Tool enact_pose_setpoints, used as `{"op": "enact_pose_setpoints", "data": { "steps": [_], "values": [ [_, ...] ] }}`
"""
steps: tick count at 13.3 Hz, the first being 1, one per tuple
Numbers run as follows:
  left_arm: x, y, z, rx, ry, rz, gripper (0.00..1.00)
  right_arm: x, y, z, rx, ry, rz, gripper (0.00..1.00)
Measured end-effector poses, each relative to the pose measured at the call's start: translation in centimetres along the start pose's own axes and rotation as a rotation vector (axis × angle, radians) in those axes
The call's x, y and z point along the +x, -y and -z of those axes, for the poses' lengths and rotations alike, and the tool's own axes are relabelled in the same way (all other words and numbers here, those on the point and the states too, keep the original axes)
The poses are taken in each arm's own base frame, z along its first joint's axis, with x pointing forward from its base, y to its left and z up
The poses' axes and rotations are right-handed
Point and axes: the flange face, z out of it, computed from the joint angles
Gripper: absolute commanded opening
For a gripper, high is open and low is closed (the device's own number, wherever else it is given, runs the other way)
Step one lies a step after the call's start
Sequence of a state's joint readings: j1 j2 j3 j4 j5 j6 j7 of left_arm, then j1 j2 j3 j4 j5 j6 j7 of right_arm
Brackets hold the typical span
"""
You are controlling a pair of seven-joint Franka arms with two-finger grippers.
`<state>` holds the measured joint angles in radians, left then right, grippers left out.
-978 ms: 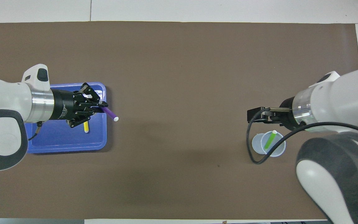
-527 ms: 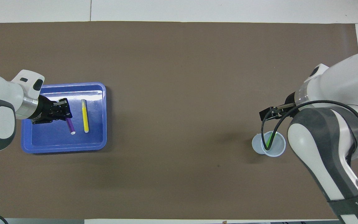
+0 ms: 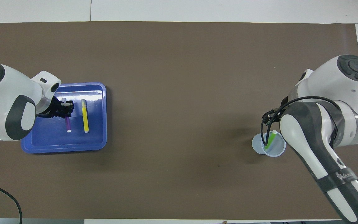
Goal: Right arm passes pens to left for tray arrangement
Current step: 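Lay the purple pen in the tray while the right gripper grasps the green pen, then lift the green pen toward the left gripper with the right gripper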
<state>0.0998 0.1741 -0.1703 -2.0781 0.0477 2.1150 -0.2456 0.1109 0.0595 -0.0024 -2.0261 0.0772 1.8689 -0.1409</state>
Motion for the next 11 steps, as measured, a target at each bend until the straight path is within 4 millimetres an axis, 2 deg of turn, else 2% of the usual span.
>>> {"op": "enact_pose_setpoints", "data": {
  "steps": [4, 6, 8, 10, 11],
  "values": [
    [0.6, 0.0, -1.8, 0.02, 0.002, -0.03, 0.0, -0.9, -0.5, -1.1, 0.005, 0.023, -0.009, 0.57],
    [0.7, 0.0, -2.4, 0.023, 0.007, -0.04, 0.0, -1.5, -0.8, -1.4, 0.008, 0.035, -0.017, 0.48],
    [0.9, 0.0, -2.6, 0.023, 0.003, -0.054, 0.0, -1.9, -1.1, -1.7, 0.01, 0.042, -0.022, 0.47],
    [0.9, 0.3, -2.6, 0.023, 0.003, -0.052, 1.0, -2.1, -1.0, -1.9, 0.011, 0.046, -0.023, 0.45],
    [1.0, 0.7, -2.6, 0.022, 0.003, -0.049, 1.0, -2.2, -0.9, -2.1, 0.011, 0.049, -0.022, 0.45]
  ]
}}
